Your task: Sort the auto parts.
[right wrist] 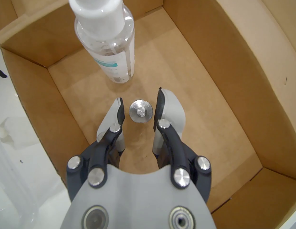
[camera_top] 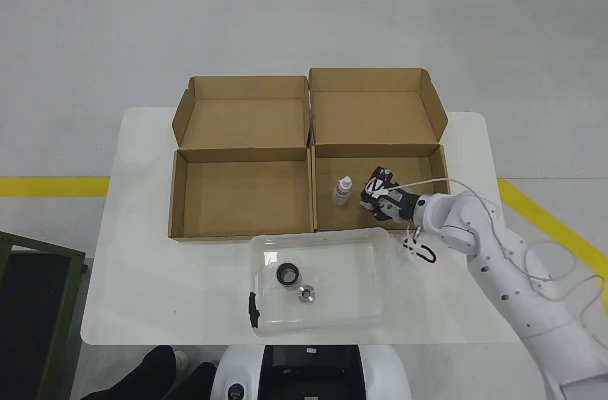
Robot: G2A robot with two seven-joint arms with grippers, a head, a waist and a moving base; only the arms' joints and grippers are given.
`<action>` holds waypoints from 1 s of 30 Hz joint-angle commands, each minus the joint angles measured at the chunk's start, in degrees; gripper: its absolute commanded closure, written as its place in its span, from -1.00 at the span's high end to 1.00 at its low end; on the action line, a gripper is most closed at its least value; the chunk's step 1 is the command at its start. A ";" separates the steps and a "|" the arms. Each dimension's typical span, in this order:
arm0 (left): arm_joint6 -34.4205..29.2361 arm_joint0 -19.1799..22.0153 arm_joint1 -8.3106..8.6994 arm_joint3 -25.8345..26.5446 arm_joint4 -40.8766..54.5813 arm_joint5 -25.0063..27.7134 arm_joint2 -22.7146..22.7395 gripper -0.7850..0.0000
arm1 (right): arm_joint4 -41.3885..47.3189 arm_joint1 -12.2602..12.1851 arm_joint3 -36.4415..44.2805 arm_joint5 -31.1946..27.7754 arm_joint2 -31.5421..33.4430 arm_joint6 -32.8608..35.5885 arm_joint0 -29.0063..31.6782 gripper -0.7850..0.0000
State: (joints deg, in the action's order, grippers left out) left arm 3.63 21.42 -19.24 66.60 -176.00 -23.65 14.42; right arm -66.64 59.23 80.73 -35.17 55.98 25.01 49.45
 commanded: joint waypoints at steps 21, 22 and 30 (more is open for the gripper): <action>0.00 0.00 0.00 0.00 0.00 0.00 0.00 1.00 | 1.93 -3.71 29.84 -6.41 14.50 2.84 13.66 1.00; 0.00 0.00 0.00 0.00 0.00 0.00 0.00 1.00 | 1.86 -3.83 31.45 -6.90 14.64 2.97 14.79 1.00; 0.00 0.00 0.00 0.00 0.00 0.00 0.00 1.00 | 0.32 -4.40 38.77 -10.65 13.32 2.85 21.53 1.00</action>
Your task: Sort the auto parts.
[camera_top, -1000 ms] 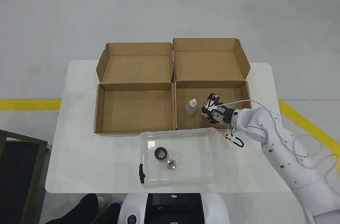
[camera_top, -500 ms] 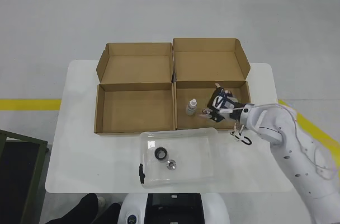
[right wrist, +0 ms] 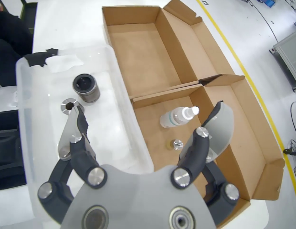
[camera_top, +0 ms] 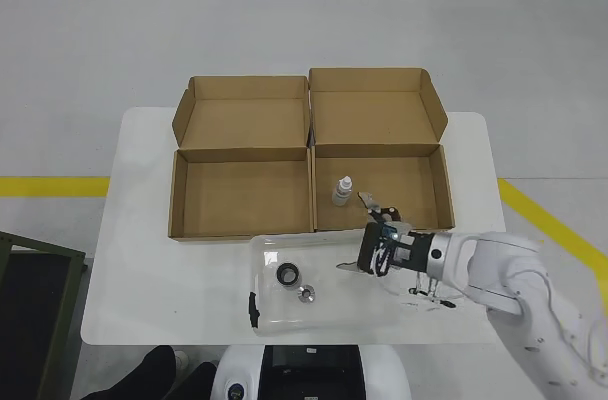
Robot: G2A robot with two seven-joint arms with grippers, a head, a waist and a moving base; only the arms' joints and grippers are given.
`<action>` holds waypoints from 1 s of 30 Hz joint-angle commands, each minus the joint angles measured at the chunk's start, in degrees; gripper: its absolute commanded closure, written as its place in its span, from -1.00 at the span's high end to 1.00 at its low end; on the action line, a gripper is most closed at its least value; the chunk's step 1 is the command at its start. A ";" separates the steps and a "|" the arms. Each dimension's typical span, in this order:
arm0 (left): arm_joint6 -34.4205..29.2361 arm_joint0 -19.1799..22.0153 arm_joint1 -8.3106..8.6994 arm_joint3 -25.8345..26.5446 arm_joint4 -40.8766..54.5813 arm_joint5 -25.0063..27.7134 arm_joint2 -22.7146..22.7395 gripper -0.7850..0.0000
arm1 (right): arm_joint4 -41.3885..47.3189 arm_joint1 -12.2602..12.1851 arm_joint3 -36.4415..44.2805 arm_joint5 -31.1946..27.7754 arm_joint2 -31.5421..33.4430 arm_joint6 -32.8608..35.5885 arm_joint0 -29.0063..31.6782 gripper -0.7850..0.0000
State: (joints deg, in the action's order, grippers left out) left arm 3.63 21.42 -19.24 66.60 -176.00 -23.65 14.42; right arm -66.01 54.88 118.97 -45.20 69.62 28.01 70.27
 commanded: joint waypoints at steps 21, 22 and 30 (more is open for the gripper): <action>0.00 0.00 0.00 0.00 0.00 0.00 0.00 1.00 | -10.32 0.52 -5.65 -3.35 -9.39 -1.78 1.99 0.28; 0.00 0.00 0.00 0.00 0.00 0.00 0.00 1.00 | -10.38 0.61 -6.16 -3.41 -9.94 -1.84 1.81 0.28; 0.00 0.00 0.00 0.00 0.00 0.00 0.00 1.00 | -12.39 1.32 -9.44 -3.89 -13.95 -1.39 -0.27 0.25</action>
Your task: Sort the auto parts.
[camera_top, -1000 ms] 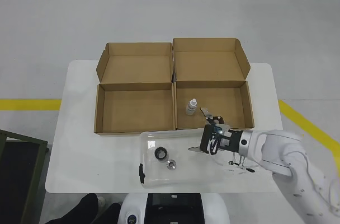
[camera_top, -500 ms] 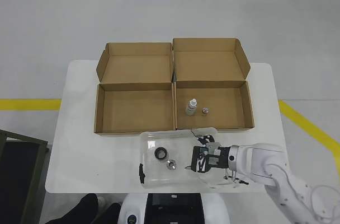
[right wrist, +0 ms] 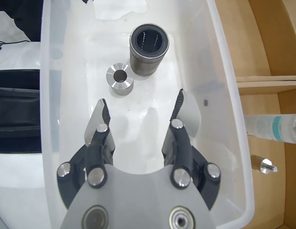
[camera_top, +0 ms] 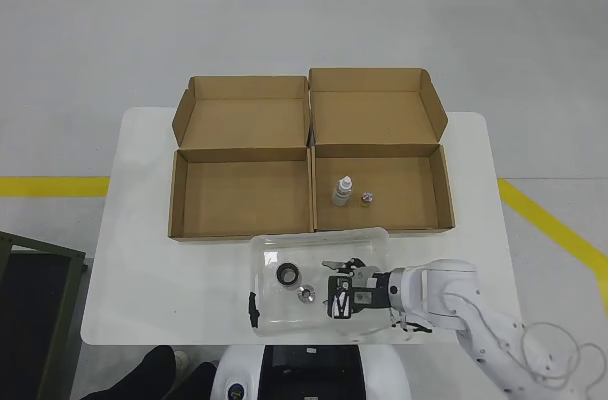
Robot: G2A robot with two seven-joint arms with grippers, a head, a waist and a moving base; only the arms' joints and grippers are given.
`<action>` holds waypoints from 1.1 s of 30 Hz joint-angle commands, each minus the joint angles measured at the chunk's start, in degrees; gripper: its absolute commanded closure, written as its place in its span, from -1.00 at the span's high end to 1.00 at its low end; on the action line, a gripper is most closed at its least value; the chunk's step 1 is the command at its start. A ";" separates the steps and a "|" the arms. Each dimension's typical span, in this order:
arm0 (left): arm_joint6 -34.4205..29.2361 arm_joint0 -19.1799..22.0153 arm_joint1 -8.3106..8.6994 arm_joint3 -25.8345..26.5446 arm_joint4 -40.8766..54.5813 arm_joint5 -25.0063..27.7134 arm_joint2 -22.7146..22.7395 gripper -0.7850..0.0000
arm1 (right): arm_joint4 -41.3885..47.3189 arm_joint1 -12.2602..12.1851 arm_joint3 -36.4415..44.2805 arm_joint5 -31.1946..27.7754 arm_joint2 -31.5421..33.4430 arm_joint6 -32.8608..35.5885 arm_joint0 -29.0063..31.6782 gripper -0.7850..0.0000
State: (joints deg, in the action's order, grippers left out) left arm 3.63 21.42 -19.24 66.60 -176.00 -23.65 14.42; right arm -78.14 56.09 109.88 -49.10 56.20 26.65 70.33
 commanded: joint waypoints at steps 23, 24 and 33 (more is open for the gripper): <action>0.00 0.00 0.00 0.00 0.00 0.00 0.00 1.00 | -2.05 2.82 -5.66 2.60 -9.90 -1.02 -5.09 -0.02; 0.00 0.00 0.00 0.00 0.00 0.00 0.00 1.00 | -2.04 2.96 -6.00 2.75 -10.19 -1.09 -5.38 -0.02; 0.00 0.00 0.00 0.00 0.00 0.00 0.00 1.00 | -1.72 3.99 -8.38 3.57 -12.00 -1.71 -7.54 -0.11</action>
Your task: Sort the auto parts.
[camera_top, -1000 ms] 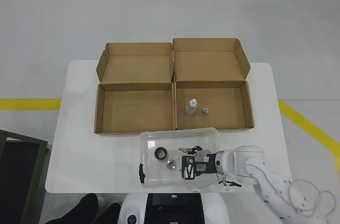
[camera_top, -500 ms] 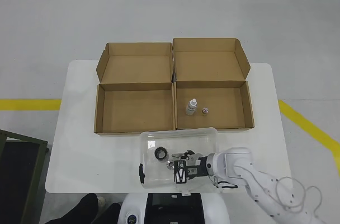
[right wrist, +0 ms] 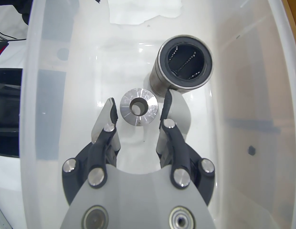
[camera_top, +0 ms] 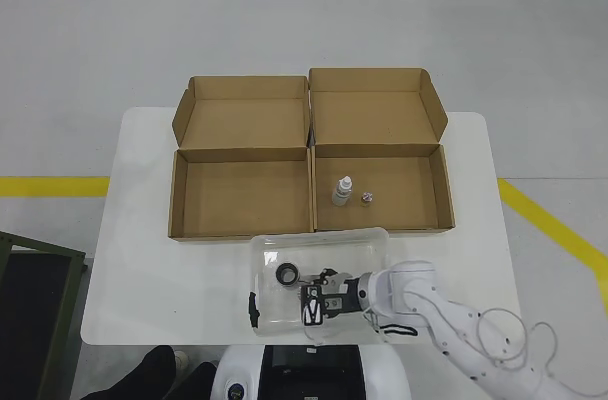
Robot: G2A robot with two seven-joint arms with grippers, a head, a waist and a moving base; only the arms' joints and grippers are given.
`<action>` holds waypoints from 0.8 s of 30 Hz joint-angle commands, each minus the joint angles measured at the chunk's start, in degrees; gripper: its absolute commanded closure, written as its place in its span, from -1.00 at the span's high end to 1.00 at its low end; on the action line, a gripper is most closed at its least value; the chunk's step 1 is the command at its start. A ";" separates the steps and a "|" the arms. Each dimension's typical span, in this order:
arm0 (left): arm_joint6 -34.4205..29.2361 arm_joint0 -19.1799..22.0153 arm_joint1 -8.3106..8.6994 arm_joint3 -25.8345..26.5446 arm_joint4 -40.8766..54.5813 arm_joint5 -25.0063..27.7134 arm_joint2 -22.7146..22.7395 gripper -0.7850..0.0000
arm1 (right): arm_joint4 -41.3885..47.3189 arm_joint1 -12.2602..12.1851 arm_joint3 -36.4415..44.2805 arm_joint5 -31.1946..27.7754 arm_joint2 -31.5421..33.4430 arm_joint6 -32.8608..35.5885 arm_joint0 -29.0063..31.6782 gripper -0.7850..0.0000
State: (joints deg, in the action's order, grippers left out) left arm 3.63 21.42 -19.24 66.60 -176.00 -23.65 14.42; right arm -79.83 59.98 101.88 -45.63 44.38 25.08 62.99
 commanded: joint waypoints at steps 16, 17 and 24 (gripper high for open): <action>0.00 0.00 0.00 0.00 0.00 0.00 0.00 1.00 | 1.48 -0.21 1.61 -2.31 1.73 -0.32 0.75 -1.00; 0.00 0.00 0.00 0.00 0.00 0.00 0.00 1.00 | 1.94 -0.41 2.29 -2.84 2.35 -0.36 1.14 -1.00; 0.00 0.00 0.00 0.00 0.00 0.00 0.00 1.00 | 3.99 -1.74 8.32 -3.67 7.35 -1.34 4.22 -1.00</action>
State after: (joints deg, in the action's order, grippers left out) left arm 3.63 21.42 -19.24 66.60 -176.00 -23.65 14.42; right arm -76.44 58.41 109.06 -49.36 50.87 24.17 66.69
